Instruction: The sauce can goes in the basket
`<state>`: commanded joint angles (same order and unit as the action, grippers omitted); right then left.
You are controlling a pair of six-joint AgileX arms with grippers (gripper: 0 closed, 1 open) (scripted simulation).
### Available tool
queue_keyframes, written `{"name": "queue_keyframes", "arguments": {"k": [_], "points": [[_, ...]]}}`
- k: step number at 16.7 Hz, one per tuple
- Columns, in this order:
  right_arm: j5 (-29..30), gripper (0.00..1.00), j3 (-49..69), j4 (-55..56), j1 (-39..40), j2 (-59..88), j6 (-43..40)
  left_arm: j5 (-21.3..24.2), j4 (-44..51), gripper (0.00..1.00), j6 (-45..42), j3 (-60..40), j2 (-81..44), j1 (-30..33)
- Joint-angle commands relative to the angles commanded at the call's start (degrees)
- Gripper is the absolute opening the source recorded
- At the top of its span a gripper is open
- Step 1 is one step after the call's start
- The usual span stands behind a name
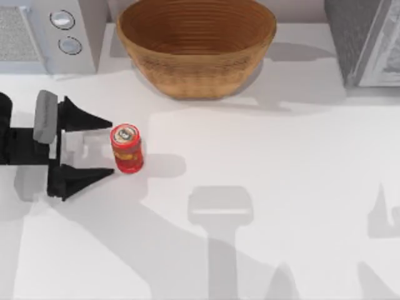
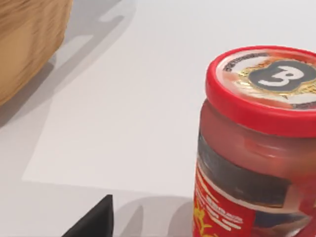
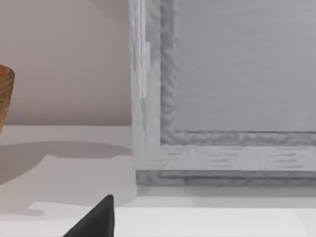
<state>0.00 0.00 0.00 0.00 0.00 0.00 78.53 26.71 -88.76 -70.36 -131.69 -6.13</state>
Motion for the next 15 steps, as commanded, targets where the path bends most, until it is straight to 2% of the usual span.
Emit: {"name": "queue_keyframes", "arguments": {"k": [9, 12, 15], "points": [[0.0, 1.0, 0.0, 0.0, 0.0, 0.0, 0.0, -1.9, -35.1, 1.0, 27.9, 8.5, 0.7, 6.6], [0.0, 1.0, 0.0, 0.0, 0.0, 0.0, 0.0, -2.6, -40.6, 1.0, 33.0, 9.9, 1.4, 8.1], [0.0, 1.0, 0.0, 0.0, 0.0, 0.0, 0.0, -2.8, -41.3, 1.0, 33.6, 10.1, 1.6, 8.3]]}}
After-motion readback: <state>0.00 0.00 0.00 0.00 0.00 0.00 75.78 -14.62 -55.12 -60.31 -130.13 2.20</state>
